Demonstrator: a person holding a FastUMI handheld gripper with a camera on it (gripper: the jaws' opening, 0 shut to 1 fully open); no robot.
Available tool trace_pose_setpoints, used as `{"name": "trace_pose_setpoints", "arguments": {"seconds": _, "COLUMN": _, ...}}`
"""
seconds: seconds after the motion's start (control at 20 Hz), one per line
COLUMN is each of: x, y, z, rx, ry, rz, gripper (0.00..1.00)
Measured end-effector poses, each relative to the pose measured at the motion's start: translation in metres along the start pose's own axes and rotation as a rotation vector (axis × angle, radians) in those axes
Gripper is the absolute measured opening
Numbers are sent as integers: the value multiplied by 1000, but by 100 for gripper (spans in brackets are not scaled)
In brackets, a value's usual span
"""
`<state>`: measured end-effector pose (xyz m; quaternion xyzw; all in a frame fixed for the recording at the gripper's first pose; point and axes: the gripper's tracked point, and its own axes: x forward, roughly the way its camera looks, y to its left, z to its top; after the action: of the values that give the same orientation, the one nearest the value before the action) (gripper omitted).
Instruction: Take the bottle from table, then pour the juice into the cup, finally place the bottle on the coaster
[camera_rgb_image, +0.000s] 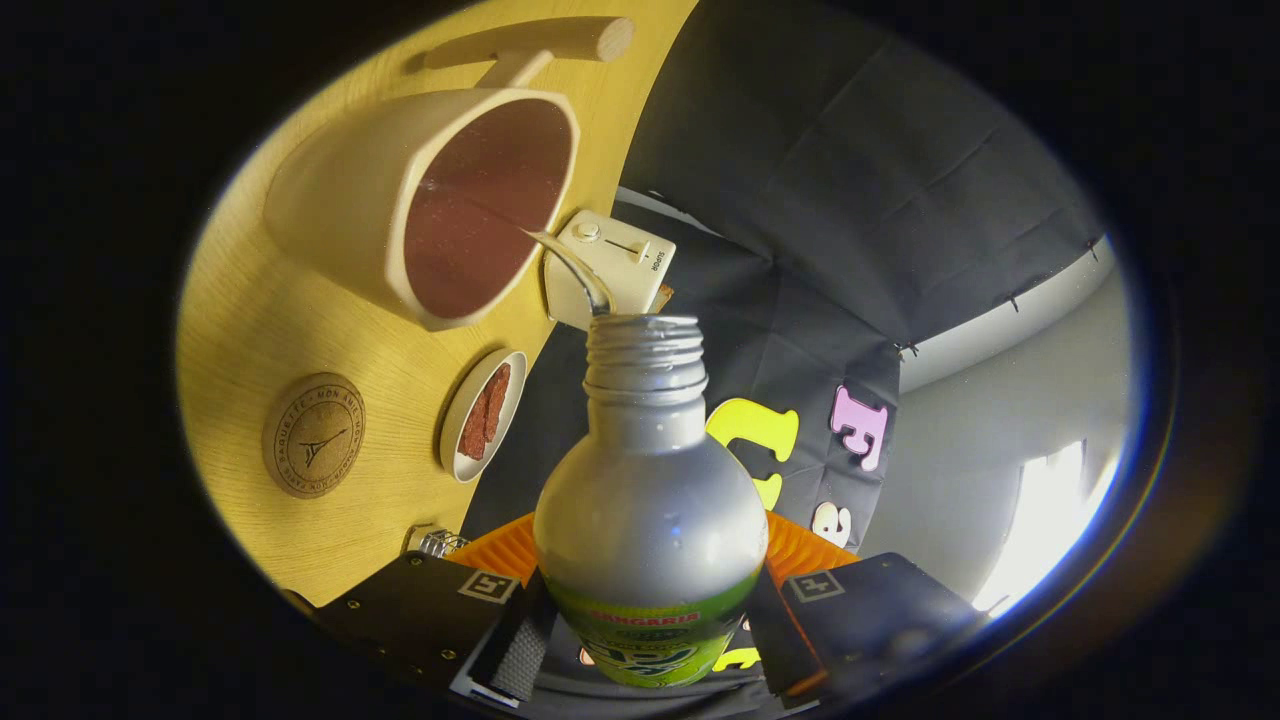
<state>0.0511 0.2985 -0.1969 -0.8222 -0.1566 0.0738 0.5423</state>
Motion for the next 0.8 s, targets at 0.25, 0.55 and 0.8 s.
{"name": "trace_pose_setpoints", "arguments": {"seconds": 0.25, "x": 0, "y": -6, "z": 3, "rx": -41, "ry": -9, "rz": -30, "gripper": 82}}
{"name": "trace_pose_setpoints", "arguments": {"seconds": 0.55, "x": 0, "y": -6, "z": 10, "rx": -76, "ry": -23, "rz": -39, "gripper": 82}}
{"name": "trace_pose_setpoints", "arguments": {"seconds": 0.8, "x": 0, "y": -9, "z": 10, "rx": -103, "ry": -33, "rz": -45, "gripper": 82}}
